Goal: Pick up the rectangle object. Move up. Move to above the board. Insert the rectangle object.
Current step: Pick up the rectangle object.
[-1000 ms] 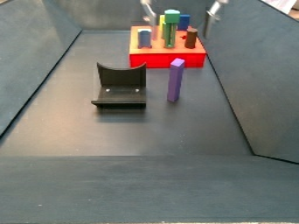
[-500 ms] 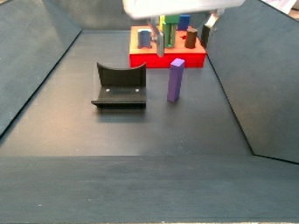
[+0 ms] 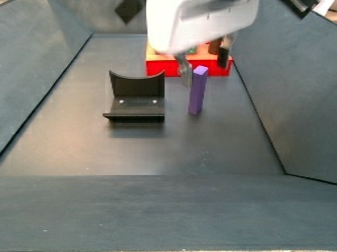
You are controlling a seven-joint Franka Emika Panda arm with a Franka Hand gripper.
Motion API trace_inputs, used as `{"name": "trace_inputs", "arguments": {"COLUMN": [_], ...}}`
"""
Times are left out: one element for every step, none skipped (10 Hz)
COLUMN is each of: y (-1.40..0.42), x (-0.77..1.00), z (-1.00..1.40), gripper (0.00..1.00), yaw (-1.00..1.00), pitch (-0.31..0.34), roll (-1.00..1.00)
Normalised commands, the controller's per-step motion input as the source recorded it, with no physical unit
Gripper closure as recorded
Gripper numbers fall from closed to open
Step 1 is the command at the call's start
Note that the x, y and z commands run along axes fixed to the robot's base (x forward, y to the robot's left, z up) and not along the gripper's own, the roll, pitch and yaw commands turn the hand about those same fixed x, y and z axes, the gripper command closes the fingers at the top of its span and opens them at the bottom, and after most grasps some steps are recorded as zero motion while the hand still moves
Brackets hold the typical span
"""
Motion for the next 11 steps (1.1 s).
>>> {"name": "trace_inputs", "arguments": {"y": [-0.31, -0.52, -0.05, 0.00, -0.05, -0.27, -0.32, -0.40, -0.29, -0.03, 0.00], "x": [0.00, -0.11, -0.71, -0.37, -0.05, -0.10, 0.07, 0.17, 0.10, 0.00, 0.00], "z": [-0.78, -0.57, -0.07, 0.00, 0.00, -0.34, -0.37, -0.27, -0.17, 0.00, 0.01], "gripper": [0.00, 0.00, 0.00, 0.00, 0.00, 0.00, 0.00, 0.00, 0.00, 0.00, 0.00], "yaw": [0.91, 0.59, 0.11, -0.06, 0.09, 0.49, 0.74, 0.67, 0.65, 0.36, 0.02], "pitch": [0.067, 0.121, -0.191, -0.133, -0.084, -0.114, -0.064, -0.061, -0.053, -0.060, 0.000], "roll": [0.13, 0.09, -0.06, 0.00, 0.00, 0.00, -0.02, -0.03, -0.03, 0.00, 0.00]}}
